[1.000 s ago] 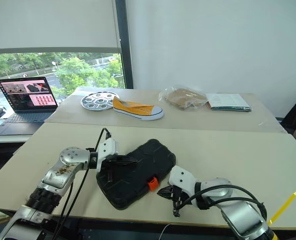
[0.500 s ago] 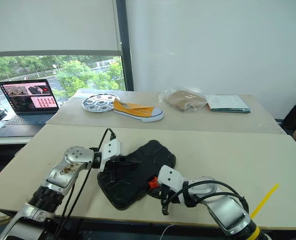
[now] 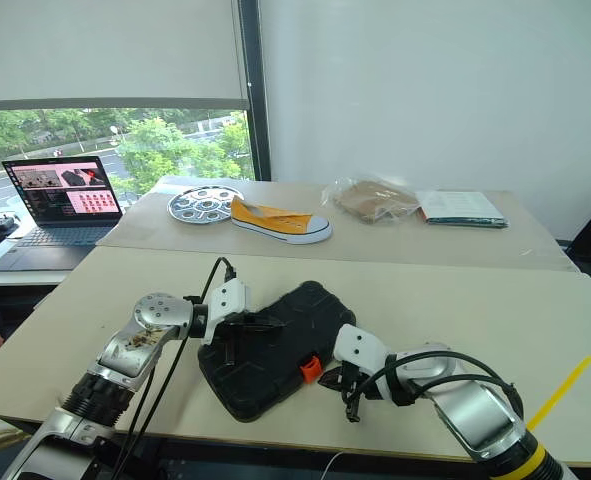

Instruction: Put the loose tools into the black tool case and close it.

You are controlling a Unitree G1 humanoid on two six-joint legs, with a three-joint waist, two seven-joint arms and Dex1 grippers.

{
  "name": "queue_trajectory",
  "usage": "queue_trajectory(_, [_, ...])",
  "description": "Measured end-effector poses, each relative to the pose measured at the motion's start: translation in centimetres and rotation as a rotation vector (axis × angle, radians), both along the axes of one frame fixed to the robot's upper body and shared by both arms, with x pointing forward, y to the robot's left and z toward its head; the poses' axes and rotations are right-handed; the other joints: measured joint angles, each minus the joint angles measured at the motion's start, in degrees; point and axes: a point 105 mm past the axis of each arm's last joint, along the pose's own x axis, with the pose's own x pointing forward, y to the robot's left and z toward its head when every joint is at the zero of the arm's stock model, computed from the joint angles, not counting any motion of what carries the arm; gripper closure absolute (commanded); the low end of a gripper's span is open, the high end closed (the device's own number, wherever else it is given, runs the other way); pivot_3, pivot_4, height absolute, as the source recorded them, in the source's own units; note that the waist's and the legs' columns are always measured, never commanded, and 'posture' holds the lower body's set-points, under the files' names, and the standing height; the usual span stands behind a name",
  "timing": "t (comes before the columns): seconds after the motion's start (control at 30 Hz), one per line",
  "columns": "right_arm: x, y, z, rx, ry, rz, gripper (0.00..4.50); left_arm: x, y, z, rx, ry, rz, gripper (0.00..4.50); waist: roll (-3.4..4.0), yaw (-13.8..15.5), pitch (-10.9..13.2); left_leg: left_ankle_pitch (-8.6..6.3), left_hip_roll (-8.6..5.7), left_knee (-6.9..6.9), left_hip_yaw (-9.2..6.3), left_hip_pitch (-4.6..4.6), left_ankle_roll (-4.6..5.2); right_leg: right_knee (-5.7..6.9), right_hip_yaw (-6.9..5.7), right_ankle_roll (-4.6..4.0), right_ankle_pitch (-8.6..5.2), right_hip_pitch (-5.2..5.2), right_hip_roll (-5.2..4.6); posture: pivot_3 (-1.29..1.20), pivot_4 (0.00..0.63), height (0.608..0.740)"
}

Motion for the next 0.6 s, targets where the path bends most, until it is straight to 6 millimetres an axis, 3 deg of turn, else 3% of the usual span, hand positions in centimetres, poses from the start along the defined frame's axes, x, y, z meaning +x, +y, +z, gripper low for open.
queue_trajectory(0.6, [0.5,1.6,-0.6,0.072,0.077,-0.062,4.5,0.2,0.1,-0.1,0.005,0.004,0.015,4.47,0.01,-0.5,0.0,0.01,0.06,-0.04,-0.09,0.02,-0.04,0.0,0.02,-0.04,-0.02,-0.06,-0.07,0.0,0.15,0.74])
